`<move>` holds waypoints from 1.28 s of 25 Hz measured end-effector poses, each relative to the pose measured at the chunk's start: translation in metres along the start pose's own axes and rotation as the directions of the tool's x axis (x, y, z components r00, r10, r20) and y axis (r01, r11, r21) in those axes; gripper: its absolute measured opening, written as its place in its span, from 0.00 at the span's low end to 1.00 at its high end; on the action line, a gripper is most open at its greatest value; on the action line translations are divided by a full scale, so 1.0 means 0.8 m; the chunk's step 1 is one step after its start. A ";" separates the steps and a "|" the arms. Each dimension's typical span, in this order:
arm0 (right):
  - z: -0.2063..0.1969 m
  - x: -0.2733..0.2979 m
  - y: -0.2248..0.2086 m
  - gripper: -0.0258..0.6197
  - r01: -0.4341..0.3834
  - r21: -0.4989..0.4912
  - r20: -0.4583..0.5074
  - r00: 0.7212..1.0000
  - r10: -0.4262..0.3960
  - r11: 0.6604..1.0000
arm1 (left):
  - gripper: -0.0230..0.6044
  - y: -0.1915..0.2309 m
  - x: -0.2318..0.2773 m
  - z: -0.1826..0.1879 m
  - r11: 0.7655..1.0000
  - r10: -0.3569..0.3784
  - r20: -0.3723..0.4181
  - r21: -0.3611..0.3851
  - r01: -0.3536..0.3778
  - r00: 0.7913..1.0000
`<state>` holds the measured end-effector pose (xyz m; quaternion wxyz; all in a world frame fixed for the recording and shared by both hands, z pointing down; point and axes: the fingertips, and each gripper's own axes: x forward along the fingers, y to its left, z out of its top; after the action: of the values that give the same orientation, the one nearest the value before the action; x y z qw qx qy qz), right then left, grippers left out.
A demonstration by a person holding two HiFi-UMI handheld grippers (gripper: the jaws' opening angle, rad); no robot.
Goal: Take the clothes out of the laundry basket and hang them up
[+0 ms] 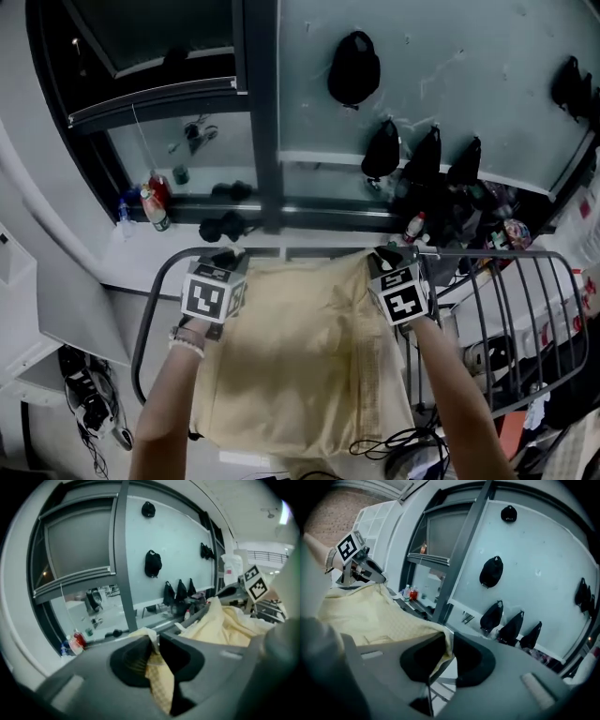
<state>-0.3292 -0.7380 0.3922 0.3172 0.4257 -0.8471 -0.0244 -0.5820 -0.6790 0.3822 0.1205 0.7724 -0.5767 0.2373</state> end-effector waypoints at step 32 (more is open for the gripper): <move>0.022 -0.385 0.075 0.04 0.147 0.228 0.311 0.926 -0.216 0.962 | 0.03 -0.155 -0.311 0.034 0.987 -0.136 0.256 0.116 0.110 0.957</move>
<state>-0.2471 -0.4775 0.2376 0.1214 0.5221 -0.8433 -0.0398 -0.5137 -0.4462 0.2442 0.0185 0.8364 -0.5258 0.1534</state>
